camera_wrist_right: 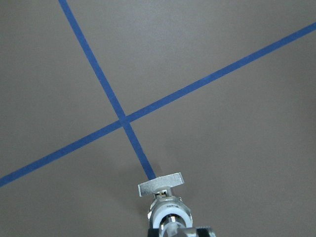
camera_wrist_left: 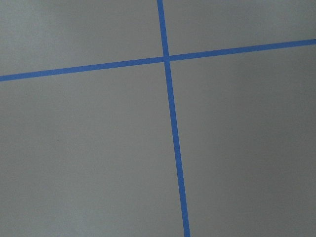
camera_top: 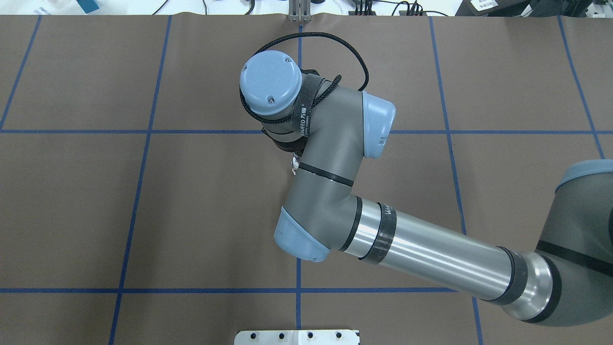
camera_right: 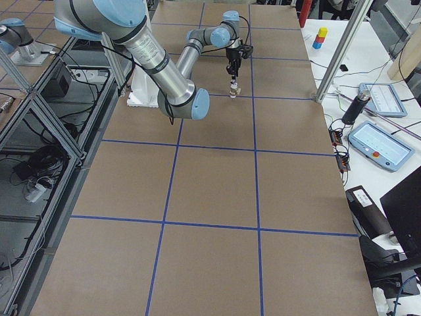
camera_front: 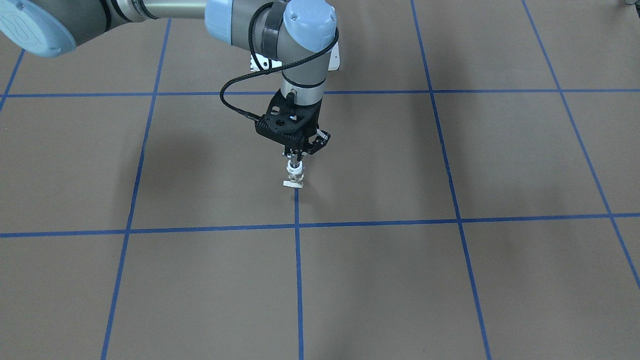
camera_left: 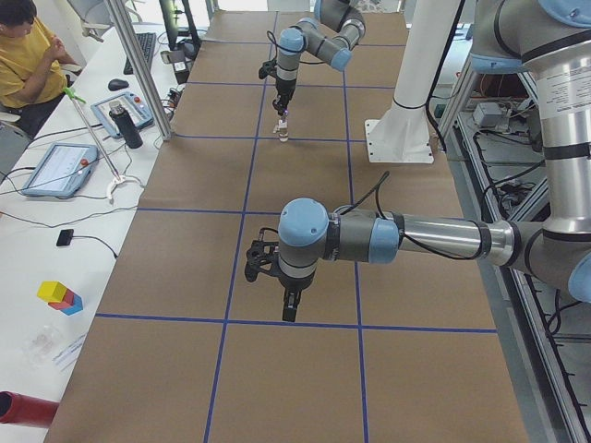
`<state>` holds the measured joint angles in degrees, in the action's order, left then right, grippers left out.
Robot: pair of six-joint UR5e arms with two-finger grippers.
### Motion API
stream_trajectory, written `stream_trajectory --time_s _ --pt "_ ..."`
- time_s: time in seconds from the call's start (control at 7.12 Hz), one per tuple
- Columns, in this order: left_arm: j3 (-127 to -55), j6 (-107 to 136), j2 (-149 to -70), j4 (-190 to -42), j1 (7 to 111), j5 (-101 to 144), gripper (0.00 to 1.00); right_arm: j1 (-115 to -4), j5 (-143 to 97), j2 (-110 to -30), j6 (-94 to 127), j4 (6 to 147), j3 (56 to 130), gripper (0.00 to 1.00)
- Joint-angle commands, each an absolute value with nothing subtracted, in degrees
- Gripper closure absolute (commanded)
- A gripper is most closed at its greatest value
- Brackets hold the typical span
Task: Assemble PPR valve and pipe with both arms
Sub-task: 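Lower the chrome fitting onto the white fitting and press it in with the right gripper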
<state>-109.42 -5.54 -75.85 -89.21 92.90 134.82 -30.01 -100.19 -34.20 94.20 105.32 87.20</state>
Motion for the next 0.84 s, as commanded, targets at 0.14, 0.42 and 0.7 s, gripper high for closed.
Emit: stream_trajectory --time_s 0.14,0.42,0.7 --pt "-109.4 -5.5 -75.8 -89.2 92.9 134.8 0.00 -29.9 -100.2 -34.6 93.1 105.3 87.2 0.75" --pt "-109.4 -5.5 -75.8 -89.2 92.9 134.8 0.00 -29.9 -99.8 -35.3 91.7 104.2 86.8 0.08" --pt "-109.4 -5.5 -75.8 -89.1 92.9 134.8 0.00 -29.9 -99.8 -35.2 90.5 104.1 86.9 0.01"
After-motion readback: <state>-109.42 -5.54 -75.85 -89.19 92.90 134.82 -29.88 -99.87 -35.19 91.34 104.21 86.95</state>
